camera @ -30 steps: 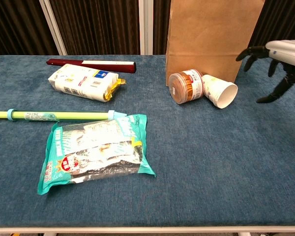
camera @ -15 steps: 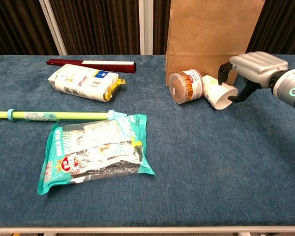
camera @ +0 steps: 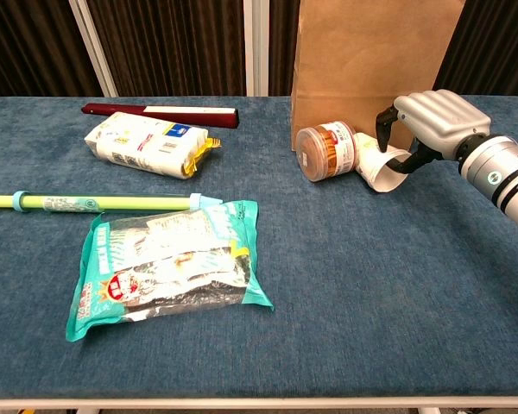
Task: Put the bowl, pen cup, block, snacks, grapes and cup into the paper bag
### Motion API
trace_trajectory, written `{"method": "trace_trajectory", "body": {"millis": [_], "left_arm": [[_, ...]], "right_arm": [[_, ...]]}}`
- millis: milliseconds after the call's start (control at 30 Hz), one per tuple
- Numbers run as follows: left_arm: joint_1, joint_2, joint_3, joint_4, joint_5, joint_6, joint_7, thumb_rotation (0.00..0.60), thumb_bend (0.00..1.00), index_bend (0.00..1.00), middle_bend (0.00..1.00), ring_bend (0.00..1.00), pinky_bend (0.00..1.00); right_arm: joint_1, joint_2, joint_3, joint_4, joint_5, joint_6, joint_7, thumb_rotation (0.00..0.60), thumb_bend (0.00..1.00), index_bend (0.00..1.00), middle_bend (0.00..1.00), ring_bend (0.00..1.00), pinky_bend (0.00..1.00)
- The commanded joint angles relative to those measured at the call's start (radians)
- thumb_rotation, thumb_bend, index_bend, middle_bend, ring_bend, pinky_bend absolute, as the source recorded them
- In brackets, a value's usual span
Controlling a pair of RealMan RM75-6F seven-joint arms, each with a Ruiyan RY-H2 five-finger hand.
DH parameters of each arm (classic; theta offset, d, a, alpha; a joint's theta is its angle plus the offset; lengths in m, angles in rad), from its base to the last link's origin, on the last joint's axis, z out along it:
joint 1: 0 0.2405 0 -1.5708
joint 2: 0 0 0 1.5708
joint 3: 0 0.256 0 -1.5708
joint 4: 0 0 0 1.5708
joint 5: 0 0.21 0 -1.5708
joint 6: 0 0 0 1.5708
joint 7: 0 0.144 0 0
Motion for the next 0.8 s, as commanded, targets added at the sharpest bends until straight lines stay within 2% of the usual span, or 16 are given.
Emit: {"method": "trace_trajectory", "body": {"millis": [33,167,333,467,600,700,800], "left_arm": [[0.0,-0.001,0.0,0.001,0.002,0.001,-0.001,0.6,0.0,0.27,0.2,0.15,0.11],[0.002,0.0,-0.001,0.003,0.001,0.004,-0.004,0.6,0.0,0.27,0.2,0.15,0.11],[0.0,-0.002,-0.001,0.005,0.004,0.004,-0.004,0.6,0.0,0.27,0.2,0.15,0.11],[0.002,0.0,-0.003,0.003,0.006,0.01,-0.003,0.6,0.0,0.27,0.2,0.15,0.11],[0.003,0.004,-0.002,0.0,0.005,0.011,0.0,0.6,0.0,0.27,0.2,0.15,0.11],[0.001,0.007,-0.002,-0.007,0.007,0.009,0.005,0.6,0.0,0.27,0.2,0.15,0.11],[0.0,0.013,-0.005,-0.013,0.011,0.013,0.009,0.6,0.0,0.27,0.2,0.15,0.11]], "right_arm": [[0.0,-0.021,0.001,0.033,-0.017,0.015,0.022,0.6,0.37,0.6,0.43,0.26,0.47],[-0.001,-0.026,-0.003,0.056,-0.039,0.038,0.045,0.6,0.47,0.65,0.45,0.28,0.48],[-0.009,-0.007,-0.004,0.042,-0.062,0.075,0.06,0.6,0.53,0.68,0.47,0.29,0.48],[-0.024,0.029,-0.007,-0.016,-0.078,0.107,0.071,0.6,0.54,0.68,0.47,0.29,0.48],[-0.047,0.112,-0.024,-0.168,-0.129,0.187,0.099,0.6,0.54,0.68,0.47,0.29,0.48],[-0.063,0.208,-0.031,-0.343,-0.177,0.252,0.094,0.6,0.54,0.68,0.48,0.29,0.48],[-0.071,0.309,-0.014,-0.526,-0.215,0.313,0.062,0.6,0.54,0.68,0.48,0.29,0.48]]}}
